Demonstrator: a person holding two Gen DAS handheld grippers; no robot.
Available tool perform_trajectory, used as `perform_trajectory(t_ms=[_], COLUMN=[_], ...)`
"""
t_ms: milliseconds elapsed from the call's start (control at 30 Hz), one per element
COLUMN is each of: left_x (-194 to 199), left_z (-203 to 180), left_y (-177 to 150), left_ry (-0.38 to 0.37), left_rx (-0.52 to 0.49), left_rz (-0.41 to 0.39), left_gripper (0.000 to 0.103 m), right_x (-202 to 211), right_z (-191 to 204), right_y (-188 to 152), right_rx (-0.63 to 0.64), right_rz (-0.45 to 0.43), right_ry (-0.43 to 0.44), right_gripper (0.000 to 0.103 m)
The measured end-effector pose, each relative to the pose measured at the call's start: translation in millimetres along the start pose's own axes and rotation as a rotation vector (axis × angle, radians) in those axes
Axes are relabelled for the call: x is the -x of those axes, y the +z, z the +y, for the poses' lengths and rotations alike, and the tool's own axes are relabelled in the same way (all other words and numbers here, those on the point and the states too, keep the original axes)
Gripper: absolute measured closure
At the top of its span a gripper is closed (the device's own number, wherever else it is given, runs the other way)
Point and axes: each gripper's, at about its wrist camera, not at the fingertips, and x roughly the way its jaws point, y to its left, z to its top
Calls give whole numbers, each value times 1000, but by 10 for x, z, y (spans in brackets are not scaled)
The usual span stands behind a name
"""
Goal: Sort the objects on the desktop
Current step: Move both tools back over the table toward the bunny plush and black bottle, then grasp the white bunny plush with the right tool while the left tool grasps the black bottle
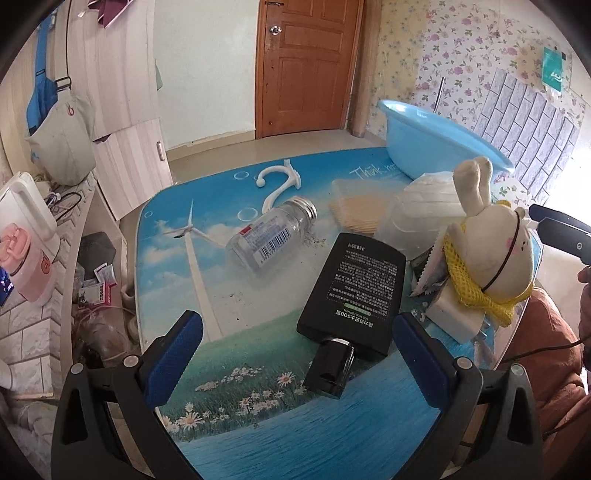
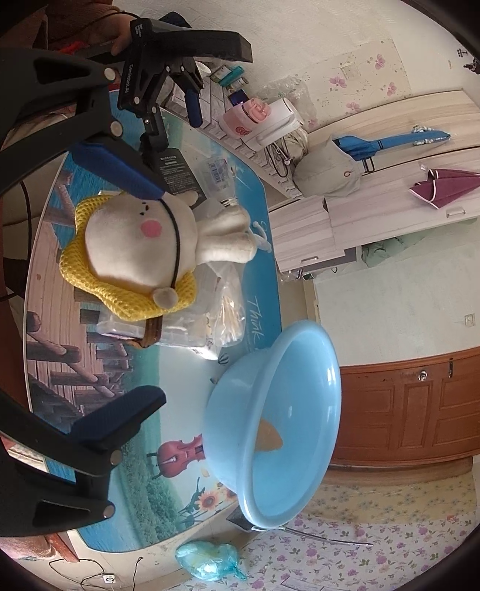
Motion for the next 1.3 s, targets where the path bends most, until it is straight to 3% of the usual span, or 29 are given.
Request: perform_trajectory(t_ms=[167,267,500,567,633,833,967,1067,1300], left_x=[-170,-238,-368,-389,-388,-351,-311,-269,-291], left_z=[-87,-165,-333,-347,-360,-385,-391,-389,-452], left_y=[-16,8,70,75,76,59,37,50,49], left_ry=[-27,-38,-75,-86,-88,-91,-95,-99,-72], left_rx=[-26,-48,-88,-89,-88,-87,-75,-69,-93], left_rz=[25,33,39,41,32,29,30,32,52], left_gripper=[0,0,1,11,29,35,37,39,39], right_x=[-83,-139,-198,-214,-229,-318,-256,-164,-173], right_z=[70,63,99,134,162,241,209,192,202], right_y=[-41,-48,-27,-19,-18,-59,-58,-19,-36], right_rx=[30,18,4,20,35,65,56,45,37], right_rz=[36,51,67,71,72,104,82,53,73], right_ry=[10,-31,-6,-11,-17,-26,-2,51,102], right_gripper=[0,0,0,0,0,1,17,41,33])
